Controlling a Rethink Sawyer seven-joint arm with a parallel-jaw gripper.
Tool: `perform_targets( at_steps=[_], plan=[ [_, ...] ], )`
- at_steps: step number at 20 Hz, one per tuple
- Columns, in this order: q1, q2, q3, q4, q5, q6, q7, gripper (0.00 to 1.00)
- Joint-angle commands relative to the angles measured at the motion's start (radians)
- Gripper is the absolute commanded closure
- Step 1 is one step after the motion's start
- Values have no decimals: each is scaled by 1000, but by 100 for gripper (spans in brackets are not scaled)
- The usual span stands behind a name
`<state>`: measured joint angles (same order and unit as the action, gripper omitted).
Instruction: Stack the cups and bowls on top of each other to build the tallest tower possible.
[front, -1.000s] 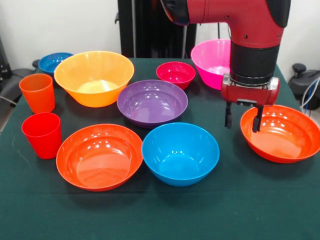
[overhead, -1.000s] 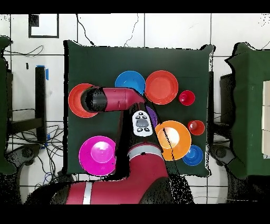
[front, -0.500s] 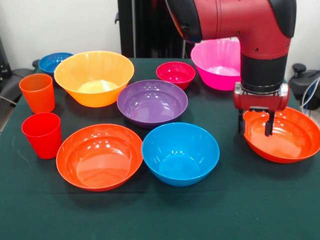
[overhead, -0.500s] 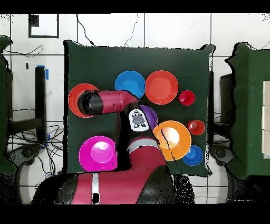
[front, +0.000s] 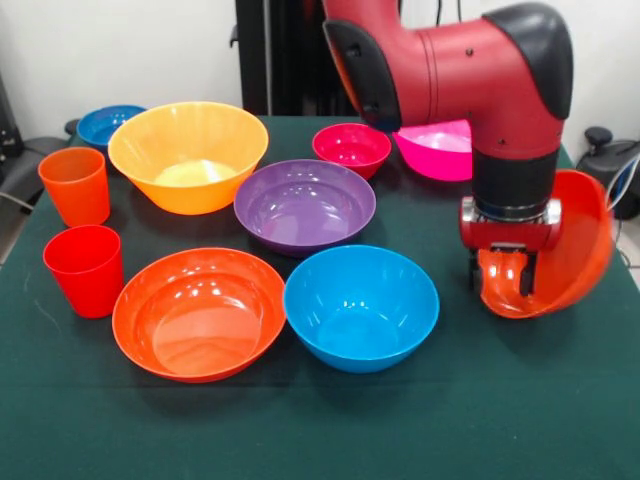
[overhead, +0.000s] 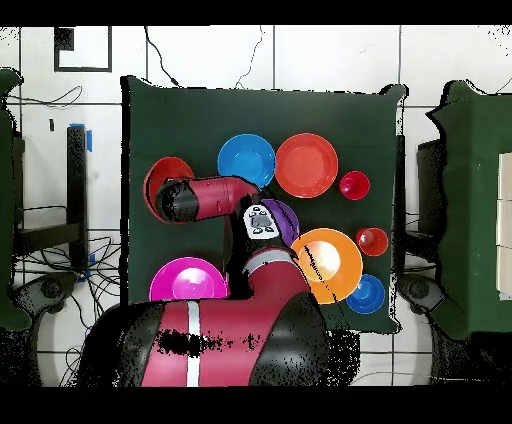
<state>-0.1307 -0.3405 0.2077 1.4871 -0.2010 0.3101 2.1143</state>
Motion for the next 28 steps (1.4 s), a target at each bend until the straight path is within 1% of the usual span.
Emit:
perform_targets(
  at_steps=[1, 6, 13, 18, 21, 22, 23, 26, 28],
  plan=[
    [-20, 112, 85, -71, -94, -38, -89, 0],
    [-22, 122, 84, -90, -103, -30, -90, 0],
    [-28, 120, 90, -84, -101, -32, -85, 0],
    [-21, 88, 80, -50, -95, -27, -67, 0],
    [-5, 92, 62, -61, -95, -35, -51, 0],
    [4, 93, 50, -63, -96, -55, -36, 0],
    [15, 94, 37, -64, -95, -82, -14, 100],
    [48, 90, -5, -73, -75, -70, 29, 100],
    [56, 85, -17, -76, -59, -55, 45, 100]
  ],
)
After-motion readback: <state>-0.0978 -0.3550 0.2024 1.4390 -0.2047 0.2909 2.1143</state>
